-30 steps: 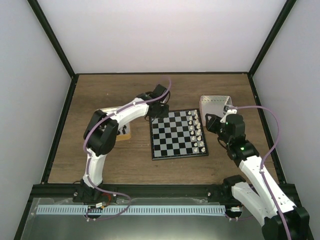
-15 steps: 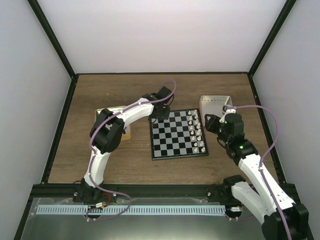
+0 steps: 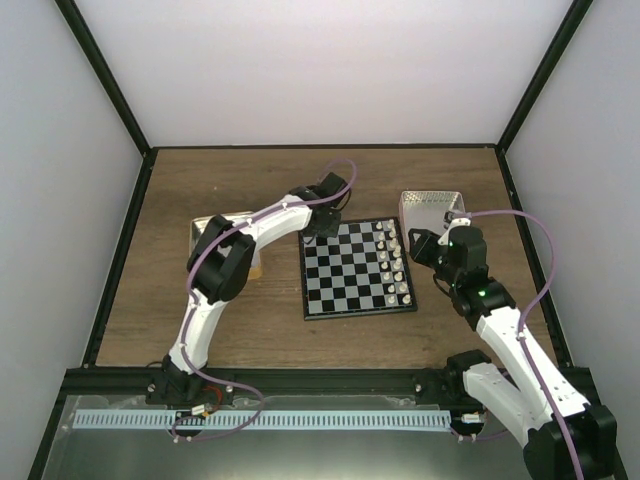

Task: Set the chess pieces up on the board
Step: Place the chess piece on the chessboard, then pick up the chess piece from the storage box.

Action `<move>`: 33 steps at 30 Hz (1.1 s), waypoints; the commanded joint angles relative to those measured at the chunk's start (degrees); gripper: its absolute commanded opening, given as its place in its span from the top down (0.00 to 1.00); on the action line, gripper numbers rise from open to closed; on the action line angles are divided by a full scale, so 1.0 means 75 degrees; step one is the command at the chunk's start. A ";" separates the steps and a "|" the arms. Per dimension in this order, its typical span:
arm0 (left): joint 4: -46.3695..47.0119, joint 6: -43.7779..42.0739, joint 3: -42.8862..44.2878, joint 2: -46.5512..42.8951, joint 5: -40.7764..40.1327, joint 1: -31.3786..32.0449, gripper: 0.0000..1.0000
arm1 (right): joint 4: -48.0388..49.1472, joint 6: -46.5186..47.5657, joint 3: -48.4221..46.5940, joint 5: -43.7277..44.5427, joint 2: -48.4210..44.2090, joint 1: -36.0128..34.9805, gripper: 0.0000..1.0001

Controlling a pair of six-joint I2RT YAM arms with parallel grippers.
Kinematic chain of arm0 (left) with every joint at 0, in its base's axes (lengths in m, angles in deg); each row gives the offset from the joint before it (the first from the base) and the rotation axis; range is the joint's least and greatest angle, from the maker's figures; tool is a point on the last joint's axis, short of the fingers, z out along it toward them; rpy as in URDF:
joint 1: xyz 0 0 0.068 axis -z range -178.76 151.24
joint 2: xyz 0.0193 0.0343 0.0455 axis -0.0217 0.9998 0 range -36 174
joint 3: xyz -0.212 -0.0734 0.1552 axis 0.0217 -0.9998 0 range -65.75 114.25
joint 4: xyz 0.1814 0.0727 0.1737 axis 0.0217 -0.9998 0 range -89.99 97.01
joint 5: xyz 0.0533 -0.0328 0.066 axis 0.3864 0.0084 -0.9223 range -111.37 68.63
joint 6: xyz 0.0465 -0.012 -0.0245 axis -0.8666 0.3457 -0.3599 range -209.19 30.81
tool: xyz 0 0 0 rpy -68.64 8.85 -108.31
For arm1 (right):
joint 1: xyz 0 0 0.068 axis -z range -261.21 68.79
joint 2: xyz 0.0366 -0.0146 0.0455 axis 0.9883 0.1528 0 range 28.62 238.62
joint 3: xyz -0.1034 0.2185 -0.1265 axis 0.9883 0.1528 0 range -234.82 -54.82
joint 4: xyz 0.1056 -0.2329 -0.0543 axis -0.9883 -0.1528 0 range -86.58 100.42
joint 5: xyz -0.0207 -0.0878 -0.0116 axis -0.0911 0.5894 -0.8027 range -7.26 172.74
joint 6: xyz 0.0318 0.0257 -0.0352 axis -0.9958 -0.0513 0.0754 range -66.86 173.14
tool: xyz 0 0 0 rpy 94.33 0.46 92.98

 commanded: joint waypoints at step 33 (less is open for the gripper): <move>0.1997 0.1629 -0.5558 -0.5481 -0.1117 -0.3018 0.53 | 0.0032 -0.0091 -0.0276 -0.0253 0.0146 -0.0045 0.66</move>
